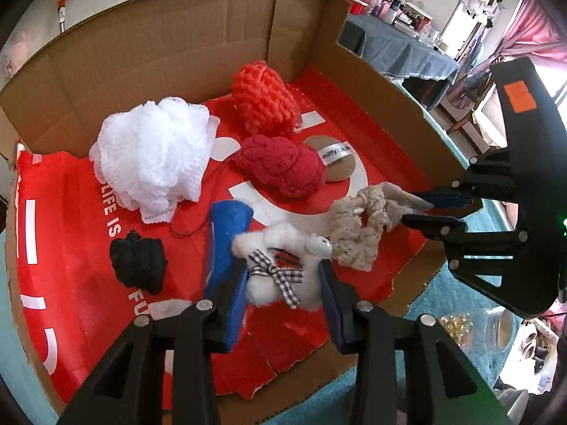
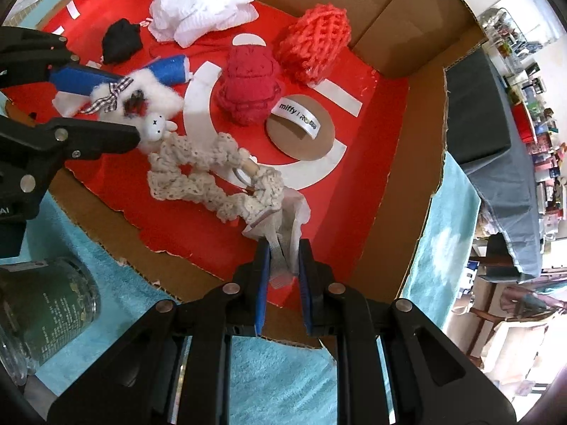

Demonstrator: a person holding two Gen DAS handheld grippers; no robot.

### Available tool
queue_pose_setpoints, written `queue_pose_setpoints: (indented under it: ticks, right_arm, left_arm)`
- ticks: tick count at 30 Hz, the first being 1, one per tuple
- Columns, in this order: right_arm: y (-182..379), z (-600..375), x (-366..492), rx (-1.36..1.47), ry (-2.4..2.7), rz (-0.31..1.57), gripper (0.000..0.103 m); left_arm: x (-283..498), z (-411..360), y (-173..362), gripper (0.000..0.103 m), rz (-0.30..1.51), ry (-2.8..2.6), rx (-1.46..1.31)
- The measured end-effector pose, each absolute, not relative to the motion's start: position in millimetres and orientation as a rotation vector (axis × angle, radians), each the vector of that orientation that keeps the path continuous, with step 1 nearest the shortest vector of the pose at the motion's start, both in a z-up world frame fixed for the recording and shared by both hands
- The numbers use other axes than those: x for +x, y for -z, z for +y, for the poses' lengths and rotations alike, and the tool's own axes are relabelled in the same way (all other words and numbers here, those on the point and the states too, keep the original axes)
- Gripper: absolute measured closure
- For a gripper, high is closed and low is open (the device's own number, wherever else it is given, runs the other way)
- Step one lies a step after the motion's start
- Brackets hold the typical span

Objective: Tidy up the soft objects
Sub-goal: 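Lower the white bear plush and white cloth into the box and open both tools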

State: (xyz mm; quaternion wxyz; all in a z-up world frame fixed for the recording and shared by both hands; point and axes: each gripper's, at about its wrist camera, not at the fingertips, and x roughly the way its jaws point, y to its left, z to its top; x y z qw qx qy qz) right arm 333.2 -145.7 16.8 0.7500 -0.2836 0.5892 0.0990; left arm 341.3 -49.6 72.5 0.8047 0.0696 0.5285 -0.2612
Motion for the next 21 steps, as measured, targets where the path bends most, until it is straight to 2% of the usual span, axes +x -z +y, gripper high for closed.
queue_pose_setpoints:
  ticks: [8,12,14,15,16,18,19,21]
  right_arm:
    - [-11,-148,332,-0.64,-0.223,1.308,0.085]
    - [-8,-150,331,-0.644,-0.225,1.308,0.084]
    - [-9,-149,329,-0.643,-0.228,1.305,0.082]
    - [-11,-149,327,-0.642,-0.229,1.3,0.08]
    - [-12,-148,326,-0.639,-0.231,1.296,0.073]
    - [-19,-146,322,-0.635,-0.229,1.269,0.044]
    - [-24,-145,321,-0.64,-0.218,1.239,0.035]
    - [-31,-143,321,-0.604,-0.232,1.24,0.035]
  left_arm:
    - [343,-54,-70,0.061,1.139,0.565,0.148]
    - [344,-53,-69,0.057,1.143,0.558,0.14]
    - [344,-52,-70,0.05,1.139,0.551,0.127]
    - [343,-50,-72,0.043,1.134,0.549,0.123]
    - [342,-49,-74,0.038,1.126,0.545,0.12]
    - [339,-45,-80,0.036,1.108,0.539,0.106]
    - [339,-43,-82,0.035,1.104,0.539,0.097]
    - [336,-37,-88,0.031,1.092,0.525,0.072]
